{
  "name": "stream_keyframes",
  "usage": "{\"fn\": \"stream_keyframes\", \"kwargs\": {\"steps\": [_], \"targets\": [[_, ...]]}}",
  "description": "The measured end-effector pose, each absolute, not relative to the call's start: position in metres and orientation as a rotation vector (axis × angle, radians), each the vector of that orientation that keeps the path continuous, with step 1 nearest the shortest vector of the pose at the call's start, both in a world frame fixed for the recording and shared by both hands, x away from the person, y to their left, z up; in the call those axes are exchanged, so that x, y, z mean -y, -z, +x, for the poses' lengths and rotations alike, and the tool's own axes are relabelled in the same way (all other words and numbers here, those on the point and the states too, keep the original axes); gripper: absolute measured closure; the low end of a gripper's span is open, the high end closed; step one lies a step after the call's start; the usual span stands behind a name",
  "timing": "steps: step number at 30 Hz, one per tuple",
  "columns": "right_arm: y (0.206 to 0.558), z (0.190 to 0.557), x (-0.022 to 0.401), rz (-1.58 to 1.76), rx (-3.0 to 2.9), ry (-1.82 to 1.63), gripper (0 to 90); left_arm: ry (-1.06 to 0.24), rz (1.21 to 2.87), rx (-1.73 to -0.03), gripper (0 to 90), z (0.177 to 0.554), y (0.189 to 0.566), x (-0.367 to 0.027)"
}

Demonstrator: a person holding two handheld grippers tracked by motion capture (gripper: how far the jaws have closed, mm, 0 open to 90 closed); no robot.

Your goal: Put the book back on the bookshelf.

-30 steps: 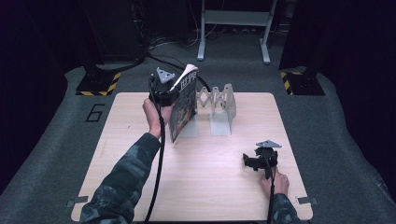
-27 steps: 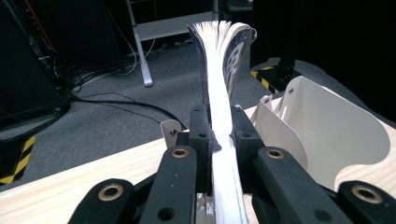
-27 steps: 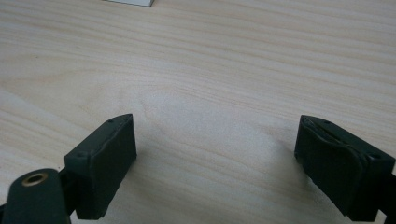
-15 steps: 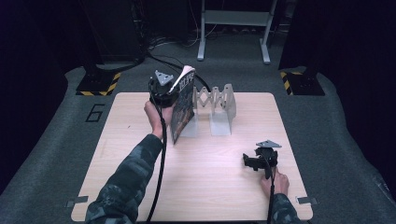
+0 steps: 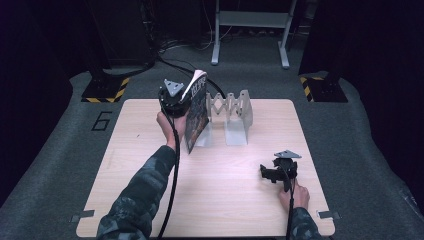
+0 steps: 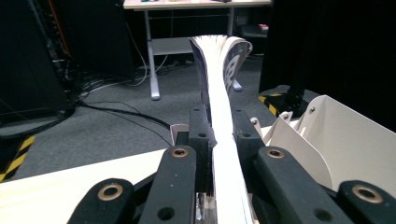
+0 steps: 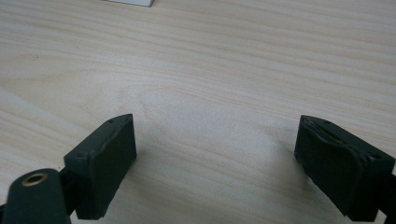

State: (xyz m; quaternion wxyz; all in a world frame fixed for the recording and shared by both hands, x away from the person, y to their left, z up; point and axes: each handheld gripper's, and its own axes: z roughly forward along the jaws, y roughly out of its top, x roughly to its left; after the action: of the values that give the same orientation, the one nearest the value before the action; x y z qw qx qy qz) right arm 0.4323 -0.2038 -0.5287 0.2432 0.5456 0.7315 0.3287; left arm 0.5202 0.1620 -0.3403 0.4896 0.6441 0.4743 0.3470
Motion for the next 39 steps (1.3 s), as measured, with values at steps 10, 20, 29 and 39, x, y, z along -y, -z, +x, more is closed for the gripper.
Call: {"fn": "stream_keyframes", "kwargs": {"steps": [10, 20, 29, 39], "targets": [[0.529, 0.432, 0.204, 1.484, -2.008, -0.898, 11.8, -0.852, 1.584, -1.143, 37.4, 0.505, 0.329, -0.17], [0.528, 0.432, 0.204, 1.488, -2.005, -0.902, 11.8, -0.862, 1.594, -1.11, 15.6, 0.475, 0.325, -0.185], [0.528, 0.432, 0.204, 1.486, -2.006, -0.898, 11.8, -0.814, 1.643, -1.173, 11.1, 0.466, 0.361, -0.197], [0.529, 0.432, 0.204, 1.491, -1.999, -0.898, 11.9, -0.698, 1.709, -1.27, 15.6, 0.466, 0.43, -0.193]]}}
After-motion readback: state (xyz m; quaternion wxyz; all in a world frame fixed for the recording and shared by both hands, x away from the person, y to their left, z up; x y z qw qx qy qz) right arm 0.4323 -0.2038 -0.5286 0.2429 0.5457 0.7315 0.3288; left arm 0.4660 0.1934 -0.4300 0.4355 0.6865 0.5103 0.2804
